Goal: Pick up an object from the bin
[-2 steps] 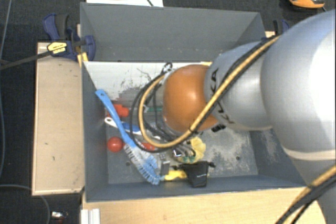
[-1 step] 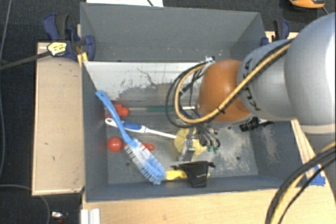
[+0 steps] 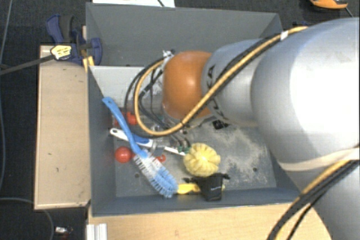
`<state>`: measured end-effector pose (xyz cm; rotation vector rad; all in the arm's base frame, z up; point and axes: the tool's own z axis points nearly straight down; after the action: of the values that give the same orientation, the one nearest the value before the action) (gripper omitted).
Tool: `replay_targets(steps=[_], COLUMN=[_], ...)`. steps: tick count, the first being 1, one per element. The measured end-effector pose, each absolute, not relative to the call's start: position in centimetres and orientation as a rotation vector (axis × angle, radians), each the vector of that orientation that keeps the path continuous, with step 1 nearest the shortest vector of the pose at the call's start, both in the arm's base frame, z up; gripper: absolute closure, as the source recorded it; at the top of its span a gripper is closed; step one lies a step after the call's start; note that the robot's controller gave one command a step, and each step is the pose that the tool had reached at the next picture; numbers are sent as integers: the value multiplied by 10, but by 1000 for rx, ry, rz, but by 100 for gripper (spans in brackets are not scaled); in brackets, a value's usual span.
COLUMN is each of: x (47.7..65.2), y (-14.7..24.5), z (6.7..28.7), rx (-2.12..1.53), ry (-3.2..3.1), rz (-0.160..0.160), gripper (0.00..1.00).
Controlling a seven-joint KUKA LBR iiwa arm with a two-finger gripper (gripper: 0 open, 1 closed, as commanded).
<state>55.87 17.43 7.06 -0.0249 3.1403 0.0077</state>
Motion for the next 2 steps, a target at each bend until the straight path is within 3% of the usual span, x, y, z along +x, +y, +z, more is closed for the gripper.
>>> replay_targets(steps=[1,2], x=[559,556], y=[174,173], z=[71,100], rx=[-25,-28], ry=[3140,3148], rz=[7,4], gripper=[100,100])
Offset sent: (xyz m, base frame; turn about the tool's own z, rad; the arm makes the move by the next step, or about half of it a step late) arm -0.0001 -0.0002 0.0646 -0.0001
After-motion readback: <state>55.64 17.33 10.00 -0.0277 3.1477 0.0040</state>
